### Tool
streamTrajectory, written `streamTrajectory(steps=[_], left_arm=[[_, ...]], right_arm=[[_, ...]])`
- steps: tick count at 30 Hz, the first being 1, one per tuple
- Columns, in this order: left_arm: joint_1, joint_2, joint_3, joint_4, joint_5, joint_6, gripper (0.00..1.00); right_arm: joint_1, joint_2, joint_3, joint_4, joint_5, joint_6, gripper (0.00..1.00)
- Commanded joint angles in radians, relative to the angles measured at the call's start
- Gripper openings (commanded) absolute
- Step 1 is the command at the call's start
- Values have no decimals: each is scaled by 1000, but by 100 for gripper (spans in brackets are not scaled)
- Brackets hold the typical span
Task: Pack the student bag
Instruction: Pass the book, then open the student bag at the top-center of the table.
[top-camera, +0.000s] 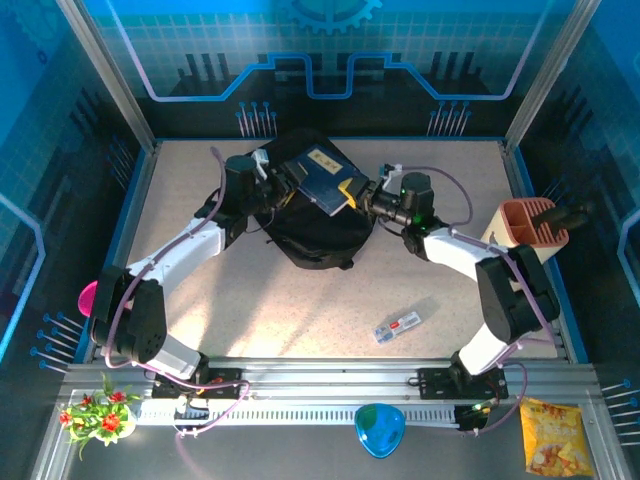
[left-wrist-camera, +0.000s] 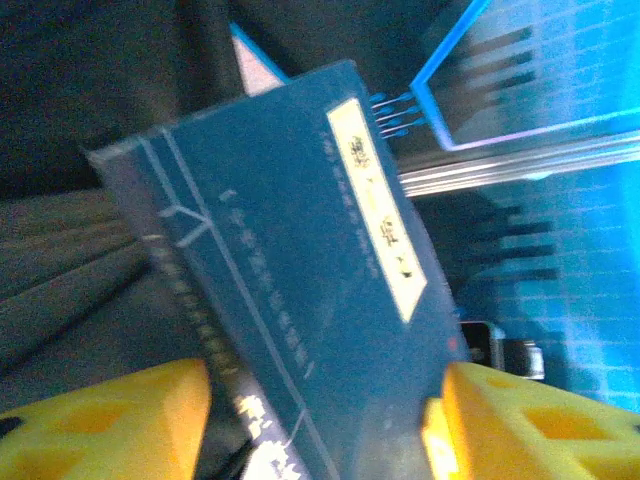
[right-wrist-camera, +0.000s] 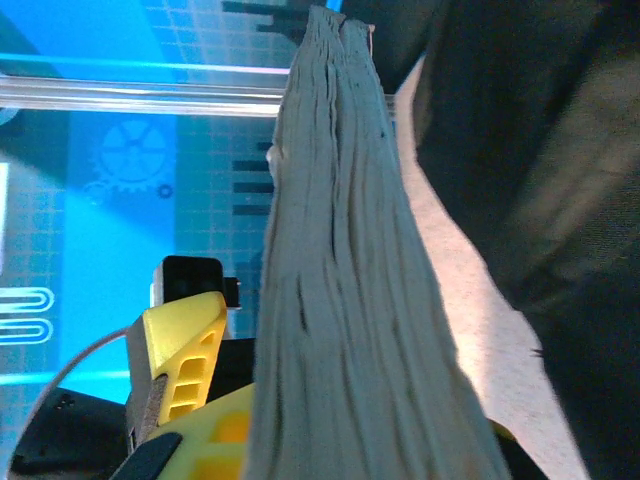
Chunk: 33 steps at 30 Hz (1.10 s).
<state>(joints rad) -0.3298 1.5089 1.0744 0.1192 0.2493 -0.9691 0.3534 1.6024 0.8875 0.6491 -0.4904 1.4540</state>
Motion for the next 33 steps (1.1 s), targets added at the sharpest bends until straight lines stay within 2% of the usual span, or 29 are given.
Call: streamTrajectory(steps=[1,8,14,19,24,33], left_arm=[[-36,27,65,-174,-36,199,69],[-134,172,173,-244,-24,311,71],[-254,338,326,-304,-29,427,68],[-329,461,454,-393,-57,517,65],[-358,546,570,-491,-113,579,57],[-368,648,726,-654,-173,676,46]], right_arm=[[-66,-115,-45,-115,38,-153,6],[-220,-301,-125,-367,76,-318,6],[-330,-453,-126,-635,166,-479,7],[-408,-544,-125,-763,217,-554,7],[-448,-590,-130,-811,227,-583,7],[-452,-599,-144,-806,222,-579,8]])
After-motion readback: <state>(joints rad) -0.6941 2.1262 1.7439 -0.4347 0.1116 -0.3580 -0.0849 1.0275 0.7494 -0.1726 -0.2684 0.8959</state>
